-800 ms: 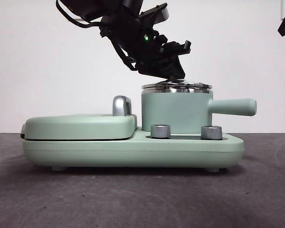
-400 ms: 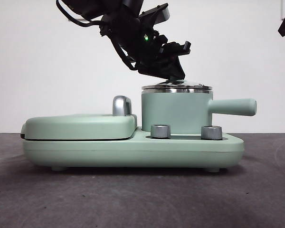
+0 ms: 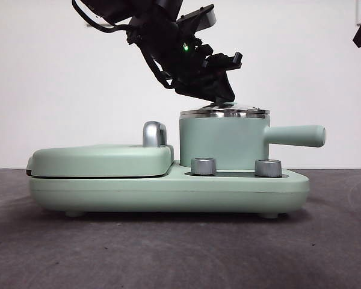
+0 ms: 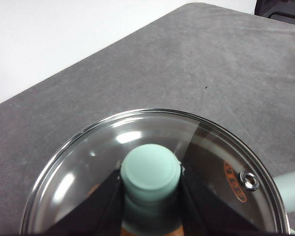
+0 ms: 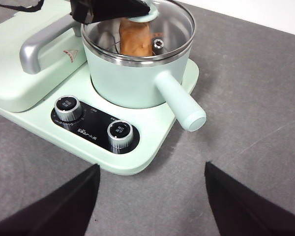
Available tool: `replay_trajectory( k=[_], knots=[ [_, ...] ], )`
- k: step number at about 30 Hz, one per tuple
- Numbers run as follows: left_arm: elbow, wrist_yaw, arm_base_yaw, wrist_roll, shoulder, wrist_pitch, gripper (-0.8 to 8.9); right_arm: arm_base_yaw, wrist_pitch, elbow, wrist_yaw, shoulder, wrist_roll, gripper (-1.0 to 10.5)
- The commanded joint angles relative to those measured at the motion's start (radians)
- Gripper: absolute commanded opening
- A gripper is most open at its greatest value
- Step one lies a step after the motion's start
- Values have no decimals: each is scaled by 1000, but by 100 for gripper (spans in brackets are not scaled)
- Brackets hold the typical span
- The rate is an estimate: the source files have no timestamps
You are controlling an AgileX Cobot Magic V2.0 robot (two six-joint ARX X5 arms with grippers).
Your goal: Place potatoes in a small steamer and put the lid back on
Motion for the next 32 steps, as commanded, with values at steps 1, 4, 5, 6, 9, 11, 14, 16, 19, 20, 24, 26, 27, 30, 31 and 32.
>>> replay_trajectory(
  k=[1,4,5,6,9,11,14,16,19,20,24,26,27,30,31,32],
  knots=[
    [14,-1,-10,0,18,-40,13,5,5,7,4,3,-11,326],
    [14,-13,-9,1,17,-50,13,5,5,7,4,3,-11,326],
    [14,-13,-9,1,17,-53,13,5,5,7,4,3,-11,326],
    [14,-14,-8,1,17,-58,13,5,5,7,3,3,-11,326],
    [16,-13,-8,0,17,-79,13,5,-1,7,3,3,-10,326],
    [17,-13,-8,1,17,-89,13,5,-5,7,3,3,-10,326],
    [17,-13,-8,1,17,-87,13,5,-7,7,3,3,-10,326],
    [17,-14,-8,0,17,-74,27,5,-10,7,3,3,-10,326],
    [27,-13,-8,0,17,-58,138,5,-17,7,3,3,-10,326],
    [29,-13,-8,0,17,-48,191,5,-21,7,3,3,-10,326],
    [47,-13,-8,-1,6,-39,258,5,-39,7,3,3,-10,326],
    [47,-13,-8,-2,-16,-49,258,5,-45,7,3,3,-10,326],
    [47,-13,-8,-5,-32,-60,258,5,-47,7,3,3,-10,326],
    [47,-13,-8,-19,-84,-121,257,5,-53,7,-2,3,-10,326],
    [47,-13,-6,-33,-105,-153,257,5,-54,7,-5,3,-9,326],
    [47,-13,-4,-57,-124,-184,257,5,-54,7,-5,3,-6,326]
  ],
)
